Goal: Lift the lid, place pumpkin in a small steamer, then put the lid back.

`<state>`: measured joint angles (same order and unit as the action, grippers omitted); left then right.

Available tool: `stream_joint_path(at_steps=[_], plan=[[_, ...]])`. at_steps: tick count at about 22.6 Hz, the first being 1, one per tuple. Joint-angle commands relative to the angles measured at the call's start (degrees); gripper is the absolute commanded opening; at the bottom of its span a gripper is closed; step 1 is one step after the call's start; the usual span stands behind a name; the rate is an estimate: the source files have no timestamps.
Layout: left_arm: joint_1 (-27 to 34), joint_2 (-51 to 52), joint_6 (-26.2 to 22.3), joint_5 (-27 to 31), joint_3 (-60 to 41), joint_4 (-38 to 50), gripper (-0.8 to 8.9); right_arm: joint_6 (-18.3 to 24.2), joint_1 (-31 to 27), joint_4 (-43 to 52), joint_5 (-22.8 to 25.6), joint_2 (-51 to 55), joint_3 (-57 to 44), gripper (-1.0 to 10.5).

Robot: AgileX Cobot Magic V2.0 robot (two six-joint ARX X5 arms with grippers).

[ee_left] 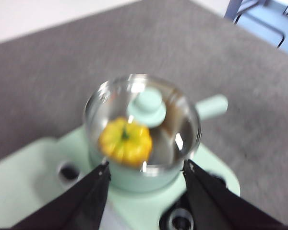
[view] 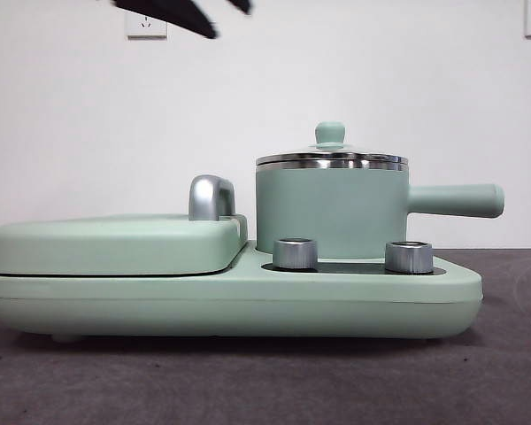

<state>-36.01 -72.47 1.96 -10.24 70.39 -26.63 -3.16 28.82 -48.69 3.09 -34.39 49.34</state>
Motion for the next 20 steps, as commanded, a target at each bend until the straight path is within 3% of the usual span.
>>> stream_joint_path(at_steps=[1, 10, 20], plan=[[0.4, 3.2, -0.9, 0.4, -2.0, -2.4, 2.5, 2.4, 0.4, 2.4, -0.8, -2.8, 0.2, 3.5], [6.9, 24.6, 5.5, 7.8, -20.6, -2.6, 2.5, 4.3, 1.1, 16.9, -8.9, -14.8, 0.2, 3.5], [11.3, 32.5, 7.8, 9.4, -24.3, -8.4, 2.5, 4.9, 4.1, 22.7, -10.3, -21.3, 0.2, 3.5]])
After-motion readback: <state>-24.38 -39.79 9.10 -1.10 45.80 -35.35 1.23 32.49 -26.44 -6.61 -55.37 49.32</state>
